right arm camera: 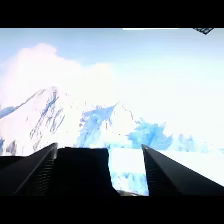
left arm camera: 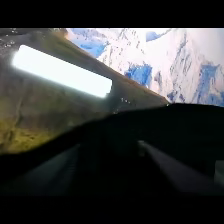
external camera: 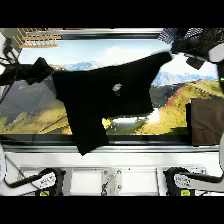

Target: Fold the clothes and pants, and hang the long-sleeved shirts on hangers.

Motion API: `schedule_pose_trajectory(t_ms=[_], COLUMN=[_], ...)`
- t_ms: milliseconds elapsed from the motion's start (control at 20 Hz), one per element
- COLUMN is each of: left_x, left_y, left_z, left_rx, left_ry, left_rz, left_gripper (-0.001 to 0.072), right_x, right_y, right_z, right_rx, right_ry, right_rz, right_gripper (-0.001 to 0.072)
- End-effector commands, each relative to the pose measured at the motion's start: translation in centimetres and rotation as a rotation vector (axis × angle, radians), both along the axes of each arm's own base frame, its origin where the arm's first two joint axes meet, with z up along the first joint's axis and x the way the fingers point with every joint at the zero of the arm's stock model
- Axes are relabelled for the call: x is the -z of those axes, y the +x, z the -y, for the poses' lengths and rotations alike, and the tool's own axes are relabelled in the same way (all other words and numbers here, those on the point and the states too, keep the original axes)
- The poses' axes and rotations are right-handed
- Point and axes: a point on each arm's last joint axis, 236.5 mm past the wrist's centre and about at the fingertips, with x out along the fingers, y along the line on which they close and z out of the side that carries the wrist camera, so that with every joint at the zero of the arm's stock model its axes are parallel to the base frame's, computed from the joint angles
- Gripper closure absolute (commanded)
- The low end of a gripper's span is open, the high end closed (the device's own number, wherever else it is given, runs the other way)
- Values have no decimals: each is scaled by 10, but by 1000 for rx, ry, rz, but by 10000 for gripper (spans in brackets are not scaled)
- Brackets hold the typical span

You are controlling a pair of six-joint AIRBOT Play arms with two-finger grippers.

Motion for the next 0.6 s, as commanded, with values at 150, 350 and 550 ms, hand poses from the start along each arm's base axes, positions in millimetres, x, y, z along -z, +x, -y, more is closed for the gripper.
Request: schedule_pose_trajectory(t_ms=[150, 350, 550], left_x=[75, 155, 214], left_y=[5, -83, -142], left_z=[-29, -26, -6], left_rx=[56, 107, 102], left_ry=[121, 146, 75], left_rz=[-202, -481, -621], left_gripper=[123, 123, 123], right_x=[29, 65, 111], right_y=[-5, -68, -120], right_z=[21, 21, 7], right_rx=[23, -17, -32], right_ry=[48, 37, 51], right_rz=[-101, -295, -408], right_gripper=[160, 245, 245])
